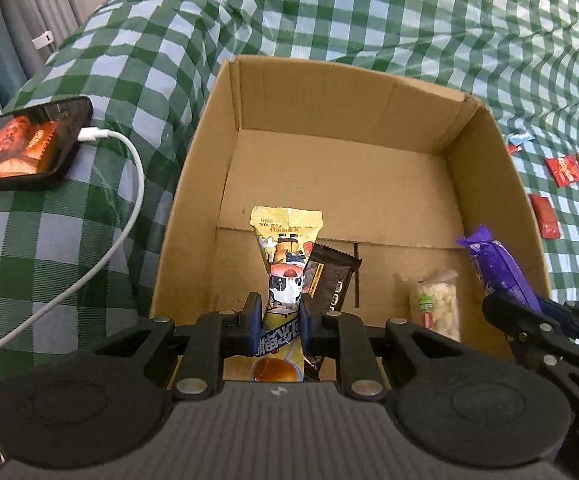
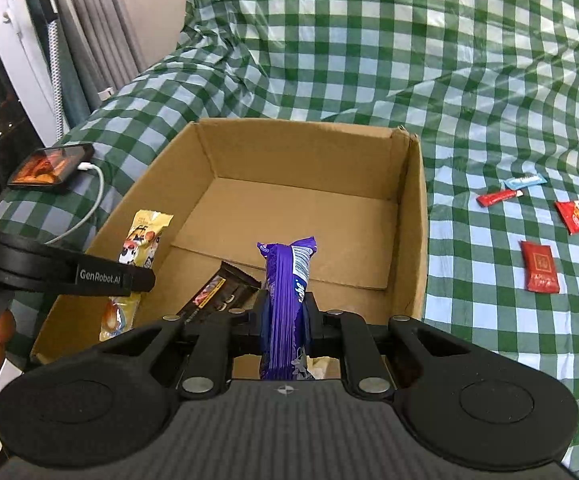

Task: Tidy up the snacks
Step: 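Lower the yellow wafer and purple bar into the box with both tools, then open both tools and withdraw them above the box, then grasp the red square packet with the left tool while the right grasps the purple tube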

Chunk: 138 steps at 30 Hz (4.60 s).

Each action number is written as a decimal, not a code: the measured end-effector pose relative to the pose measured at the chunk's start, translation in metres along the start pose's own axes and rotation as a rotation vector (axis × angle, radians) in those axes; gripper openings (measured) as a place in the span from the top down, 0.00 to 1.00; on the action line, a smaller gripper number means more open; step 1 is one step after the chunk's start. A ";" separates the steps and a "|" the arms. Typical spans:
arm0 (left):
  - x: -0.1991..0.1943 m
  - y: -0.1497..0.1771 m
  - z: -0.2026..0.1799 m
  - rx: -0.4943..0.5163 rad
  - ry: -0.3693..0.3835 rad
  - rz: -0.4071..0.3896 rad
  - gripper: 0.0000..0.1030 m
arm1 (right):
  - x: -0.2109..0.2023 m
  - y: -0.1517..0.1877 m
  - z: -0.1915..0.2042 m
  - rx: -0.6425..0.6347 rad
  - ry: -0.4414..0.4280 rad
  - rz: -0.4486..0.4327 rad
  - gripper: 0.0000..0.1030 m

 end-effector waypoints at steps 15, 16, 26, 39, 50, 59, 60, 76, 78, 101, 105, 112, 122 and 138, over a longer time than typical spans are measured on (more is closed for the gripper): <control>-0.032 0.017 0.008 0.024 -0.040 -0.039 0.00 | -0.018 0.009 -0.008 0.075 0.016 0.011 0.21; -0.037 0.021 0.010 0.021 -0.044 -0.039 0.00 | -0.025 0.013 -0.005 0.075 0.015 0.017 0.21; -0.113 0.076 0.026 -0.001 -0.054 -0.095 0.00 | -0.113 0.038 0.045 -0.006 0.052 -0.052 0.11; -0.180 0.122 0.015 -0.012 -0.026 -0.193 0.00 | -0.189 0.057 0.048 -0.009 0.089 -0.161 0.09; -0.217 0.132 0.010 0.005 -0.025 -0.276 0.00 | -0.227 0.066 0.058 -0.020 0.102 -0.238 0.07; -0.224 0.134 0.010 0.008 -0.025 -0.292 0.00 | -0.237 0.067 0.063 -0.035 0.104 -0.262 0.06; -0.224 0.134 0.010 0.009 -0.026 -0.292 0.00 | -0.237 0.067 0.063 -0.036 0.104 -0.262 0.05; -0.207 0.133 0.006 0.025 -0.058 -0.250 0.00 | -0.223 0.073 0.058 -0.003 0.075 -0.217 0.03; -0.204 0.131 0.004 0.031 -0.062 -0.242 0.00 | -0.219 0.074 0.054 0.009 0.067 -0.209 0.02; -0.115 0.046 -0.229 0.336 0.043 -0.118 0.00 | -0.211 0.094 -0.208 0.290 0.370 -0.224 0.01; -0.065 0.034 -0.287 0.351 0.063 -0.034 0.00 | -0.199 0.105 -0.278 0.309 0.438 -0.215 0.01; 0.046 0.013 -0.372 0.295 0.053 0.095 0.00 | -0.134 0.117 -0.411 0.232 0.554 -0.178 0.01; 0.181 0.014 -0.435 0.284 0.006 0.206 0.00 | 0.036 0.130 -0.530 0.054 0.542 0.015 0.01; 0.172 0.008 -0.428 0.259 0.099 0.165 0.55 | 0.084 0.127 -0.547 0.070 0.361 -0.053 0.50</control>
Point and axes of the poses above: each gripper's, at about its wrist camera, not at the fingertips, and x roughly the way its jaws point, z to its left, y to its underside, the point moved 10 cm from there along x, roughly the way its jaws point, and after that the axes turned 12 degrees about -x, right-handed, at the moved point
